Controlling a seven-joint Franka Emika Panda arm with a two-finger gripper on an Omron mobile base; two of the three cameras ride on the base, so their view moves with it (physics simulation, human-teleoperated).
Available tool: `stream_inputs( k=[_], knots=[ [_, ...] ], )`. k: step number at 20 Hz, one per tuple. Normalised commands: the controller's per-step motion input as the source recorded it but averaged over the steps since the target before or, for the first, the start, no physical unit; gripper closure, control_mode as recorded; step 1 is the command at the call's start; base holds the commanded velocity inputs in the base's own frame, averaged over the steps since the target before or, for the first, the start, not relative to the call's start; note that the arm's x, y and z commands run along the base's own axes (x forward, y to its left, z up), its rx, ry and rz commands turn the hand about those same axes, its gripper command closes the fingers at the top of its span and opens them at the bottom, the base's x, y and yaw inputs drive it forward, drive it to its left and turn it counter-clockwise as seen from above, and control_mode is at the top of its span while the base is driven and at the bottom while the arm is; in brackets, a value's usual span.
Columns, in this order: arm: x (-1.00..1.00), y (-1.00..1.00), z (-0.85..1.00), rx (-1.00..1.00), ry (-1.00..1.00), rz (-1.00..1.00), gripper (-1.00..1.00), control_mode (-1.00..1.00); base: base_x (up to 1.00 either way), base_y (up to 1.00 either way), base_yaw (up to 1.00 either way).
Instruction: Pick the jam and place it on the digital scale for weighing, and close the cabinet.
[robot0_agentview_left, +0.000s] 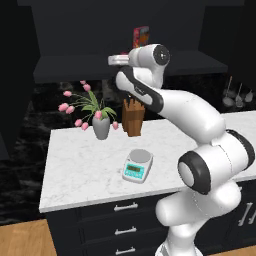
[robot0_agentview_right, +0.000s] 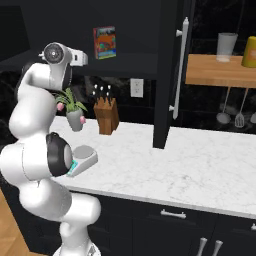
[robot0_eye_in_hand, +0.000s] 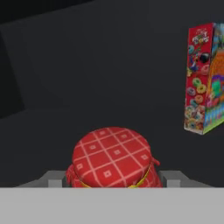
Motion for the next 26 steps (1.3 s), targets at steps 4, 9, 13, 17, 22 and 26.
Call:
stream_inputs(
  k=[4, 9, 13, 17, 22, 26],
  knots=[
    [-1.00, -0.42, 0.30, 0.00, 0.02, 0.13, 1.00, -1.00, 0.00, 0.00, 0.00],
    [-1.00, -0.37, 0.55, 0.00, 0.02, 0.11, 1.00, -1.00, 0.00, 0.00, 0.00],
    [-1.00, -0.50, -0.23, 0.00, -0.10, 0.14, 1.00, -1.00, 0.00, 0.00, 0.00],
    [-0.97, -0.58, -0.76, 0.00, -0.01, 0.18, 1.00, -1.00, 0.00, 0.00, 0.00],
    [-0.54, -0.18, -1.00, -0.06, 0.02, 0.23, 1.00, -1.00, 0.00, 0.00, 0.00],
    [-0.04, 0.00, -1.00, -0.10, 0.05, 0.25, 1.00, -1.00, 0.00, 0.00, 0.00]
  ],
)
